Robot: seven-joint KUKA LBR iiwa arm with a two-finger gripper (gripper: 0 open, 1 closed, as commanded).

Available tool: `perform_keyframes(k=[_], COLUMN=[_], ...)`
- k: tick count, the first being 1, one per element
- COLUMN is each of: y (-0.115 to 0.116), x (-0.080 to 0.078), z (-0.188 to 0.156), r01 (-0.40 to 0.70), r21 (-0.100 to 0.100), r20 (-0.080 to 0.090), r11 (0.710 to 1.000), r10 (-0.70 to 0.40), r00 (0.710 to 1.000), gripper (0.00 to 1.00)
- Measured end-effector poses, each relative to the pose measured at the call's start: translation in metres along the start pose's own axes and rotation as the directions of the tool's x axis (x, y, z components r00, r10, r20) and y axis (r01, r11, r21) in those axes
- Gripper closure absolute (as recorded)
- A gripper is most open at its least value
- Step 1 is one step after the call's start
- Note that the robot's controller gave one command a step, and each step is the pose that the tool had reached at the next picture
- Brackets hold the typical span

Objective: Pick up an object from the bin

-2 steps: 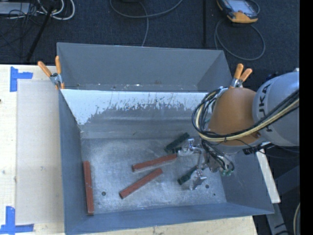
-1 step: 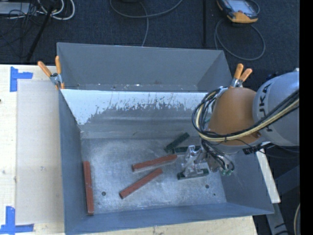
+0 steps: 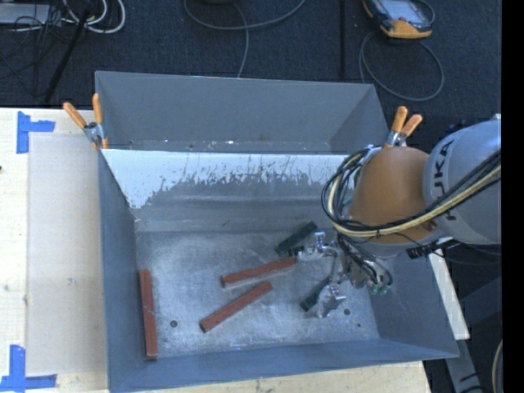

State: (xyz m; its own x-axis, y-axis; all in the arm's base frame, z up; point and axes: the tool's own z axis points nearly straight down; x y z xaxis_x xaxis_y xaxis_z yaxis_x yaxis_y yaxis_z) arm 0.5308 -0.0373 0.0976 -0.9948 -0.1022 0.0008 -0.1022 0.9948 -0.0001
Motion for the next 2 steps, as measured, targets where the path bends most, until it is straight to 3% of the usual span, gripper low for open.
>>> perform_keyframes(k=[1,2], y=[0.000,-0.033], x=[0.000,0.016], z=[0.000,0.022], r01=[0.000,0.229], r21=[0.000,0.001], r20=[0.000,0.011], r11=[1.000,0.973], r10=[0.000,-0.229], r00=[1.000,0.973], gripper=[0.00,1.00])
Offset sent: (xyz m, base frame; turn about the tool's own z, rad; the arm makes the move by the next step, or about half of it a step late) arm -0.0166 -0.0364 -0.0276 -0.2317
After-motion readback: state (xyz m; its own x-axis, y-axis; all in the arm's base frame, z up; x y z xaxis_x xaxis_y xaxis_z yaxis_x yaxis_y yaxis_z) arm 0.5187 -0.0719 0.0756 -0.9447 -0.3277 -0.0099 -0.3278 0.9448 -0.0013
